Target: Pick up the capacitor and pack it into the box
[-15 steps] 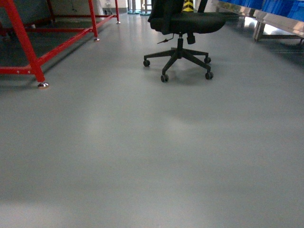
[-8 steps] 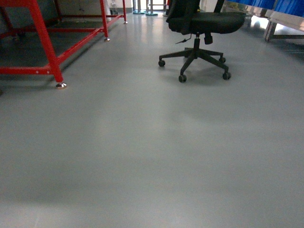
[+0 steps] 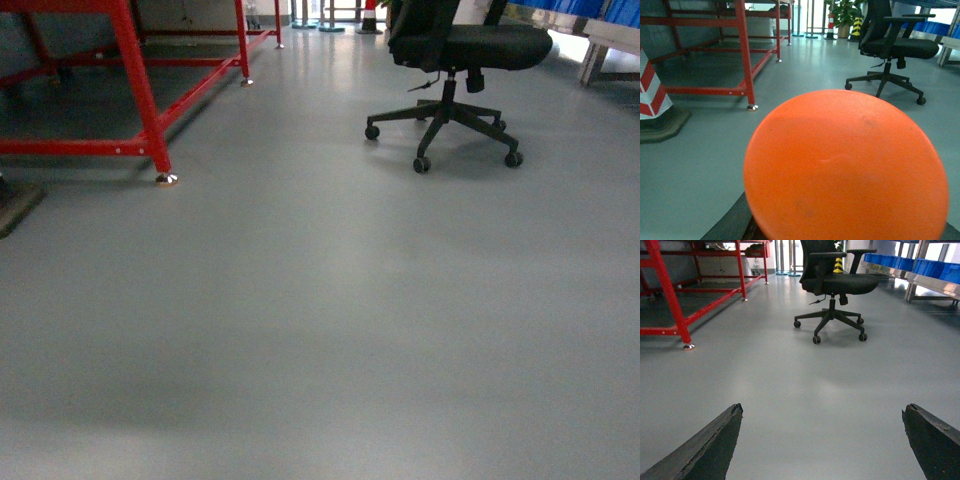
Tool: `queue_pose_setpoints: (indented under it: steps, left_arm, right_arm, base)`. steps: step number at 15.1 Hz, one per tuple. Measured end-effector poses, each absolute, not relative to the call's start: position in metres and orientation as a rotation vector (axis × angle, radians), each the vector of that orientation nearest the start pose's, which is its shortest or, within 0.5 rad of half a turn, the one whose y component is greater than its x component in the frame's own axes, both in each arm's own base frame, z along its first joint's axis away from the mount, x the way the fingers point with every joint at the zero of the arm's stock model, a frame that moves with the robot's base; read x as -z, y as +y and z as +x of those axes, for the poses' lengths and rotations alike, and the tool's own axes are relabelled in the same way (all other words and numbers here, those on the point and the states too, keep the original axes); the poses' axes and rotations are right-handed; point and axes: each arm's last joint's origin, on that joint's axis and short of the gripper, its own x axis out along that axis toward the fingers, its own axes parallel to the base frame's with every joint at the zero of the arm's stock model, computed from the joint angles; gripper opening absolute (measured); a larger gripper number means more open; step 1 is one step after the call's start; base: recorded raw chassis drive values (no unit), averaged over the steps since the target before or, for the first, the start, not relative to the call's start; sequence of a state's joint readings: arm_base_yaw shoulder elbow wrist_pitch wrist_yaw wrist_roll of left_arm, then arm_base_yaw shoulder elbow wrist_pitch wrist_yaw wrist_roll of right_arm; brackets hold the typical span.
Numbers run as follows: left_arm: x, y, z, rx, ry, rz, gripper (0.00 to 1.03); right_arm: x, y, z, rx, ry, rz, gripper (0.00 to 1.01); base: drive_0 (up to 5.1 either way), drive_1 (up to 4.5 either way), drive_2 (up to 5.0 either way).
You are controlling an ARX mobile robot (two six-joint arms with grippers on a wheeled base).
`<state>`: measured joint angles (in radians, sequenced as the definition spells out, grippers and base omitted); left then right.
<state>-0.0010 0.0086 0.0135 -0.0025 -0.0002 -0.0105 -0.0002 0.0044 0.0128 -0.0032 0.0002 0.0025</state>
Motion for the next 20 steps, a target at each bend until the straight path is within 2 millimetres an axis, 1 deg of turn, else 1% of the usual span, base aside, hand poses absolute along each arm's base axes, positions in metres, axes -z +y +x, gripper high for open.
queue_pose_setpoints:
  steps: [20]
  left_arm:
    - [-0.1670,-0.0001,0.0974,0.001,-0.001,-0.010,0.44]
  right_arm:
    - [-0.1672,0.0000,0.0972,0.000,-0.005,0.002,0.98]
  base:
    - [-5.0,2.35,2.4]
